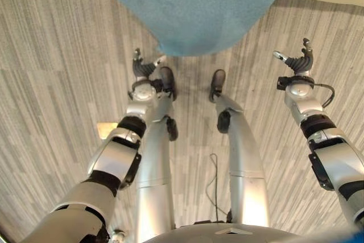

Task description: Pick up all the scattered cushions and arrange them neatly on the sofa.

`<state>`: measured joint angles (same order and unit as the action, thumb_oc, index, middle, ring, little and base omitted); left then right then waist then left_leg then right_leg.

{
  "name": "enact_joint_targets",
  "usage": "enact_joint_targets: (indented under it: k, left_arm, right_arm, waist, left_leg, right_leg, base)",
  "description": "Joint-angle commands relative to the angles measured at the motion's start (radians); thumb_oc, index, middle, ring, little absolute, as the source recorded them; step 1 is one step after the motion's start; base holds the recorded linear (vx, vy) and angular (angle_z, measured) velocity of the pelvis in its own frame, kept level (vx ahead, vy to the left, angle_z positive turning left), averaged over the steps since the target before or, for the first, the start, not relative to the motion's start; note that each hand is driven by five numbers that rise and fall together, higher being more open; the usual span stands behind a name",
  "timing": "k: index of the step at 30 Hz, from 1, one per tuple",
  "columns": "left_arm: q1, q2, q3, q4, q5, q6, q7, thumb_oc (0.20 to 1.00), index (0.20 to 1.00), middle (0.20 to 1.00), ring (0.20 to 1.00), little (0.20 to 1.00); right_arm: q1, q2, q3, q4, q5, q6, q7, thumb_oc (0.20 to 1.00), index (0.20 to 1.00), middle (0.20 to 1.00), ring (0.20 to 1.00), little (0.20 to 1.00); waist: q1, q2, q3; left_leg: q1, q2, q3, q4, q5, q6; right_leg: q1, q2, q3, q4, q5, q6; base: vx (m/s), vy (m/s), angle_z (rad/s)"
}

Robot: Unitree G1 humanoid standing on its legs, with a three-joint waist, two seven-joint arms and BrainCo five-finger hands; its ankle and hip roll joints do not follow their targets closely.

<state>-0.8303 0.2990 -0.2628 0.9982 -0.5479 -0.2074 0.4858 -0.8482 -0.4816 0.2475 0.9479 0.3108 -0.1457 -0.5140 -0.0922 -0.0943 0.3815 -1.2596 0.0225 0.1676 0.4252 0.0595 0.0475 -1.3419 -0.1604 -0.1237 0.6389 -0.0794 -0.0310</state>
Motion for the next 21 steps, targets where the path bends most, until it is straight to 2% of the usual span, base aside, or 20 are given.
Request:
enact_joint_targets:
  k: [1,4,8,10,12,14,15,16,17,18,20,21]
  left_arm:
    - [0.006,0.031,0.042,0.011,-0.003,-0.024,0.023,1.000,1.000,1.000,1.000,1.000]
    - [-0.017,0.063,0.039,0.019,0.002,-0.019,0.010,1.000,1.000,1.000,1.000,1.000]
    - [-0.101,0.146,0.003,0.042,0.027,0.002,-0.031,1.000,1.000,1.000,1.000,1.000]
    - [-0.164,0.185,-0.024,0.038,0.035,0.003,-0.046,1.000,1.000,1.000,1.000,1.000]
    - [-0.226,0.217,-0.065,0.011,0.045,-0.006,-0.061,1.000,1.000,1.000,1.000,1.000]
    - [-0.249,0.219,-0.088,-0.033,0.053,-0.015,-0.062,1.000,1.000,1.000,1.000,1.000]
    - [-0.247,0.209,-0.098,-0.064,0.053,-0.021,-0.072,1.000,1.000,1.000,1.000,1.000]
    - [-0.248,0.203,-0.106,-0.078,0.057,-0.023,-0.073,1.000,1.000,1.000,1.000,1.000]
    - [-0.230,0.170,-0.125,-0.105,0.065,-0.025,-0.081,1.000,1.000,1.000,1.000,1.000]
    - [-0.224,0.157,-0.128,-0.107,0.069,-0.023,-0.084,1.000,1.000,1.000,1.000,1.000]
    - [-0.208,0.131,-0.136,-0.104,0.075,-0.019,-0.090,1.000,1.000,1.000,1.000,1.000]
    - [-0.198,0.116,-0.133,-0.096,0.072,-0.017,-0.093,1.000,1.000,1.000,1.000,1.000]
  right_arm:
    - [0.037,-0.009,-0.001,-0.025,0.010,-0.019,-0.028,1.000,1.000,1.000,1.000,1.000]
    - [0.037,-0.019,-0.003,-0.020,0.011,-0.021,-0.022,1.000,1.000,1.000,1.000,1.000]
    - [0.021,-0.039,0.000,-0.017,0.014,-0.016,-0.002,1.000,1.000,1.000,1.000,1.000]
    - [-0.003,-0.051,0.002,-0.017,0.018,-0.015,0.003,1.000,1.000,1.000,1.000,1.000]
    - [-0.024,-0.057,0.000,-0.024,0.025,-0.020,-0.001,1.000,1.000,1.000,1.000,1.000]
    - [-0.047,-0.069,-0.002,-0.022,0.030,-0.021,-0.005,1.000,1.000,1.000,1.000,1.000]
    - [-0.055,-0.075,-0.001,-0.010,0.032,-0.017,-0.003,1.000,1.000,1.000,1.000,1.000]
    - [-0.064,-0.082,0.002,-0.004,0.028,-0.014,-0.002,1.000,1.000,1.000,1.000,1.000]
    - [-0.083,-0.091,0.012,-0.002,0.019,-0.012,-0.004,1.000,1.000,1.000,1.000,1.000]
    - [-0.092,-0.102,0.015,0.001,0.016,-0.012,-0.003,1.000,1.000,1.000,1.000,1.000]
    - [-0.105,-0.106,0.027,0.004,0.009,-0.010,-0.001,1.000,1.000,1.000,1.000,1.000]
    - [-0.111,-0.108,0.032,0.008,0.007,-0.009,0.000,1.000,1.000,1.000,1.000,1.000]
  waist:
    - [-0.013,0.005,-0.036]
    - [-0.015,0.002,-0.037]
    - [-0.026,0.000,-0.045]
    - [-0.037,0.004,-0.072]
    - [-0.043,0.010,-0.053]
    - [-0.048,0.015,-0.072]
    - [-0.045,0.019,-0.053]
    - [-0.047,0.022,-0.073]
    - [-0.041,0.023,-0.056]
    - [-0.042,0.025,-0.082]
    - [-0.036,0.022,-0.067]
    - [-0.036,0.022,-0.084]
  left_leg:
    - [0.032,-0.029,-0.108,0.033,-0.203,0.022]
    - [0.027,-0.029,-0.110,0.034,-0.203,0.020]
    - [0.007,-0.031,-0.113,0.037,-0.205,0.022]
    - [-0.054,-0.033,-0.104,0.062,-0.205,0.028]
    - [-0.027,-0.036,-0.105,0.039,-0.203,0.023]
    - [-0.083,-0.039,-0.094,0.062,-0.202,0.029]
    - [-0.050,-0.038,-0.096,0.038,-0.200,0.022]
    - [-0.091,-0.041,-0.090,0.059,-0.199,0.028]
    - [-0.058,-0.043,-0.091,0.039,-0.199,0.023]
    - [-0.105,-0.044,-0.084,0.065,-0.200,0.029]
    - [-0.067,-0.044,-0.088,0.044,-0.200,0.025]
    - [-0.089,-0.045,-0.087,0.053,-0.203,0.026]
  right_leg:
    - [0.061,0.028,-0.006,-0.102,-0.045,0.055]
    - [0.057,0.027,-0.010,-0.102,-0.047,0.054]
    - [0.039,0.028,-0.008,-0.100,-0.046,0.059]
    - [-0.025,0.021,-0.005,-0.076,-0.047,0.057]
    - [-0.002,0.025,0.002,-0.093,-0.044,0.069]
    - [-0.059,0.020,0.005,-0.072,-0.041,0.068]
    - [-0.027,0.023,0.006,-0.093,-0.039,0.077]
    - [-0.069,0.018,0.007,-0.074,-0.039,0.072]
    - [-0.038,0.025,0.008,-0.091,-0.035,0.080]
    - [-0.086,0.021,0.011,-0.069,-0.037,0.075]
    - [-0.050,0.026,0.010,-0.088,-0.036,0.081]
    - [-0.071,0.026,0.012,-0.080,-0.038,0.080]
  base:
    - [0.00,0.000,0.00]
    - [0.01,0.016,0.02]
    - [0.03,0.051,0.01]
    - [0.05,0.061,-0.03]
    - [0.04,0.072,-0.04]
    - [0.03,0.045,-0.07]
    - [0.02,0.011,-0.07]
    - [0.01,0.015,-0.05]
    - [0.04,0.010,-0.03]
    - [0.00,0.000,0.00]
    - [0.00,0.000,0.00]
    - [0.00,0.000,0.00]
